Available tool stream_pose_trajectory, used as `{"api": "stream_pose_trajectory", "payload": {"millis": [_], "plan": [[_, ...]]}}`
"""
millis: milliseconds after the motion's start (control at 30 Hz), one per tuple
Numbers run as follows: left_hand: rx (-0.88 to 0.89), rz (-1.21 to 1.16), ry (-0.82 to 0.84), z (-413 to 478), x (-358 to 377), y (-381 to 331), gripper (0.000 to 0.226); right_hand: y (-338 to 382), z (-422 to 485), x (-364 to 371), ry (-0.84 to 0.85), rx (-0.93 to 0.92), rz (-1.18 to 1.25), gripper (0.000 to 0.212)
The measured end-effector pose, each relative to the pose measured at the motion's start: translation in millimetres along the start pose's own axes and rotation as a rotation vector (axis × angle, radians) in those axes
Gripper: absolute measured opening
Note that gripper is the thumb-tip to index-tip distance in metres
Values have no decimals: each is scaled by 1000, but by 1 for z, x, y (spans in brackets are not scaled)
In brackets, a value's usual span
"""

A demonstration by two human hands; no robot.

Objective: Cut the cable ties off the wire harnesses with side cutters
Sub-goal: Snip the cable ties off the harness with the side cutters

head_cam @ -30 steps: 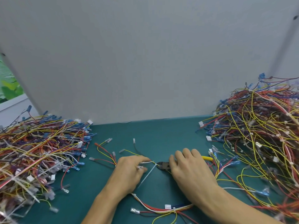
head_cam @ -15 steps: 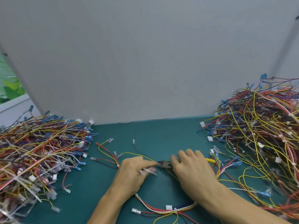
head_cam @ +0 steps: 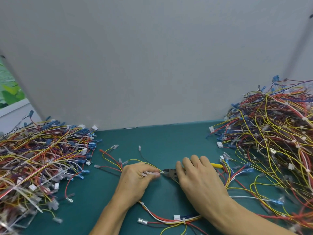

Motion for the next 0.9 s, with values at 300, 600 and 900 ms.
{"api": "stream_pose_trajectory", "payload": {"millis": [300,600,900], "plan": [[-18,-11,6,1,0,0,18,2,0,4,49,18,55,17],[-33,-1,1,1,0,1,22,5,1,10,109,18,83,21],[-35,-8,6,2,0,1,26,6,2,13,113,13,96,26]]}}
Point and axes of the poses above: each hand's wrist, its own z-axis towards the middle knuckle, its own x-axis out of the palm, y = z × x, the point moved 9 cm from there along z, towards the middle knuckle, and after that the axes turned 2 degrees about y, right-handed, at the moved point
